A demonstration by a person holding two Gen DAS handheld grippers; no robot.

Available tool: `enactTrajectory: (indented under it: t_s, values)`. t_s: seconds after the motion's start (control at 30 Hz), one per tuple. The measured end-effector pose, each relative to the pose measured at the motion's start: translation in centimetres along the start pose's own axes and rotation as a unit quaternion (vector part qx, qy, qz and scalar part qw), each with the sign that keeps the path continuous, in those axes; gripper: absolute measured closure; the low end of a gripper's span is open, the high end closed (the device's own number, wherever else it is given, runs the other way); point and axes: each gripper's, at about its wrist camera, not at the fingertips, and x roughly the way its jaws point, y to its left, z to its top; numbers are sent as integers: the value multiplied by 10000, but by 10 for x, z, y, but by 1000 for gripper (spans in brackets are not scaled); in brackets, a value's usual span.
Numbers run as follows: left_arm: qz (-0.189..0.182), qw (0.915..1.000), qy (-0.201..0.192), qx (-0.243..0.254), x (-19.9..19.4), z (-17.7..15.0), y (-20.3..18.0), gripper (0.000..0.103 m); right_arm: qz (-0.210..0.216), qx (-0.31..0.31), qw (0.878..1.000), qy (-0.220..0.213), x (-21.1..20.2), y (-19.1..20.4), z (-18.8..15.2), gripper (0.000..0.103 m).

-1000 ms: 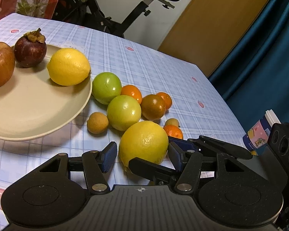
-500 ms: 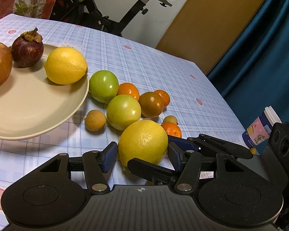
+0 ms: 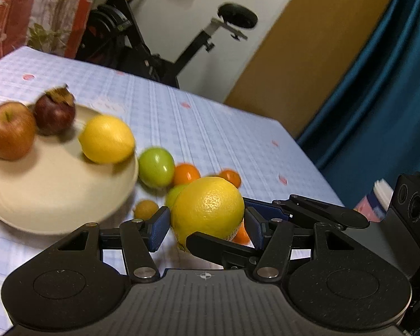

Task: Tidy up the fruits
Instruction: 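Carry the grapefruit with the left gripper and lower it onto the plate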

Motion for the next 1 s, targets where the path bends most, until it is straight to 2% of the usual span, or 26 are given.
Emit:
enactTrajectory:
  t_s: [0.3, 0.53, 0.7, 1.0]
  values:
    - [437, 9965, -415, -571, -25, 23, 33, 42, 422, -458, 9979, 152, 35, 21, 43, 40]
    - [1009, 9874, -481, -1122, -35, 24, 70, 42, 914, -726, 9917, 535, 87, 43, 62, 40]
    - [1336, 9815, -467, -1292, -41, 26, 85, 41, 1108, -999, 9851, 858, 121, 63, 67, 41]
    - [1636, 9750, -519, -1410, -48, 27, 98, 40, 1262, -1102, 9800, 1071, 153, 77, 67, 41]
